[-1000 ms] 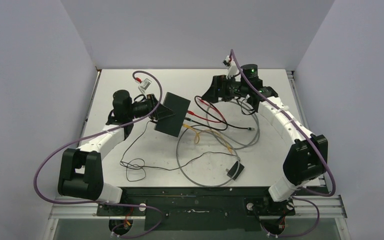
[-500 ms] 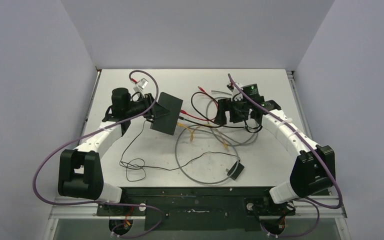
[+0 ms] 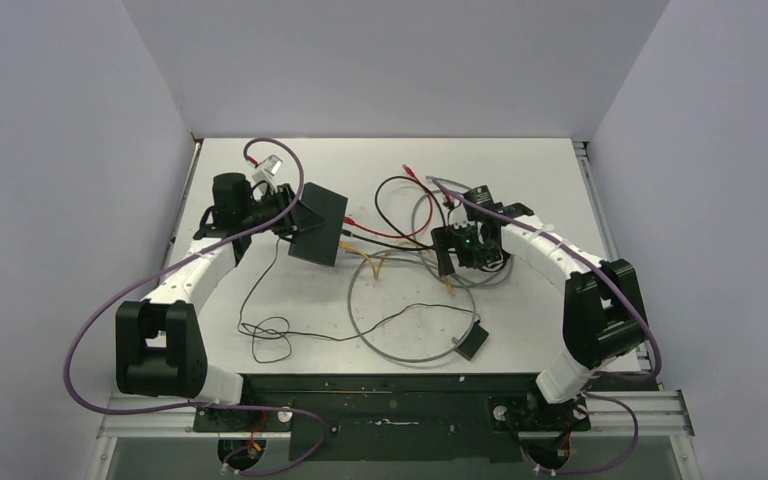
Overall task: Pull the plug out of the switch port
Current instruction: Place the connector at the center of the board, then move the connector to the corner of the board.
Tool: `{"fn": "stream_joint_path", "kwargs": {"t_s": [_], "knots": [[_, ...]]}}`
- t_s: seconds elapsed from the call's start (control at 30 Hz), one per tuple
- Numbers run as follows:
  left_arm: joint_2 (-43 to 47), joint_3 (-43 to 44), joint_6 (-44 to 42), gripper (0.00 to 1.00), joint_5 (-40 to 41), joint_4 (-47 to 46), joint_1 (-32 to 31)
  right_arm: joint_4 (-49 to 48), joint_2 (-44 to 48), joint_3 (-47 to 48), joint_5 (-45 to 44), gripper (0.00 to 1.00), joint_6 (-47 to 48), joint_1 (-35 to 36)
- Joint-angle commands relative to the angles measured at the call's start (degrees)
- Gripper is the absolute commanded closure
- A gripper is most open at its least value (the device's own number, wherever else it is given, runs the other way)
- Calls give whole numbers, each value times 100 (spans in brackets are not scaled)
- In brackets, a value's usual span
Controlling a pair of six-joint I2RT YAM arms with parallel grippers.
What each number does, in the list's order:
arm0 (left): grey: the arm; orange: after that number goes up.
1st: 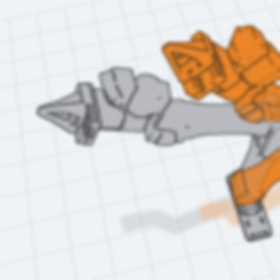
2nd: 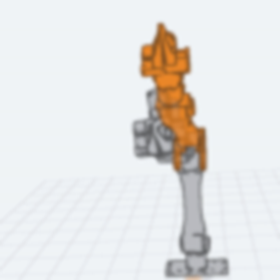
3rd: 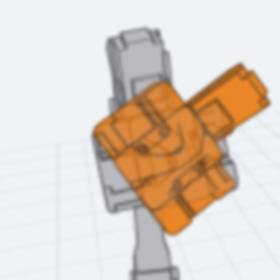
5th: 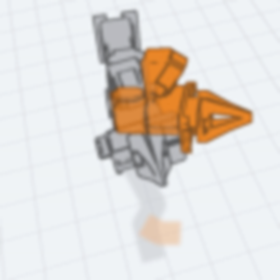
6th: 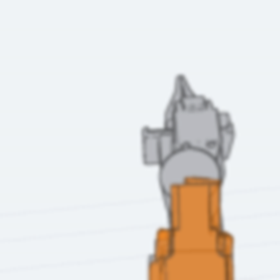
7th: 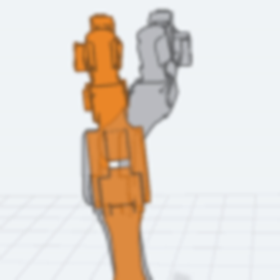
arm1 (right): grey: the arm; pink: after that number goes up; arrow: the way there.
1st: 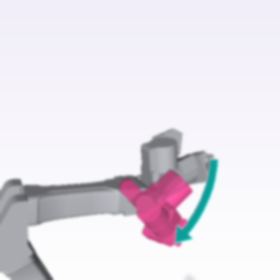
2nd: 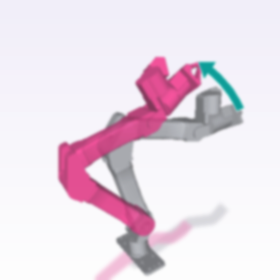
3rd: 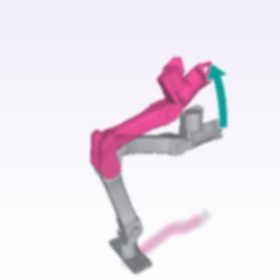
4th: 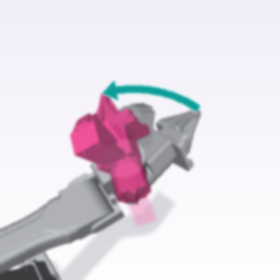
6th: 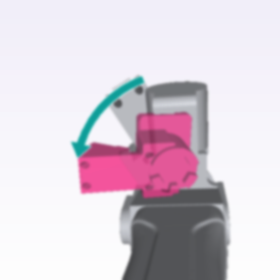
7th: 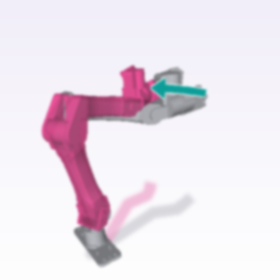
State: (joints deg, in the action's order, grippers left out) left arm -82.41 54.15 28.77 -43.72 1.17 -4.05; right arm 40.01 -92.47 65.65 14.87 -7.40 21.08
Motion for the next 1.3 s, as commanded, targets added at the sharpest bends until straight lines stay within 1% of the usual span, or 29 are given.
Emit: {"fn": "stream_joint_path", "kwargs": {"t_s": [0.0, 0.13, 0.33, 0.6, 0.77, 0.97, 1.07, 1.2, 1.27], "knots": [[298, 404, -156, 100, 263, -145, 171, 126, -151, 44, -493, 12, 196, 298], [311, 468, -230, 100, 419, 132, 237, 108, -266, 6, -396, 15, 171, 335], [374, 476, -234, 100, 549, 155, 304, 287, -324, -67, -503, 22, 194, 331], [333, 502, -215, 100, 539, 158, 321, 527, -303, -218, -885, 22, 186, 335], [315, 534, -207, 100, 542, 160, 350, 502, -363, -305, -1023, 25, 177, 245], [305, 603, -184, 100, 525, 160, 375, 447, -609, -231, -1014, 36, 236, 66], [314, 605, -157, 100, 517, 148, 373, 414, -691, -230, -978, 45, 239, 70], [378, 587, -129, 100, 555, 148, 375, 401, -698, -325, -1001, 54, 241, 68], [404, 567, -110, 100, 594, 147, 540, 403, -704, -373, -1068, 59, 239, 65]]}}
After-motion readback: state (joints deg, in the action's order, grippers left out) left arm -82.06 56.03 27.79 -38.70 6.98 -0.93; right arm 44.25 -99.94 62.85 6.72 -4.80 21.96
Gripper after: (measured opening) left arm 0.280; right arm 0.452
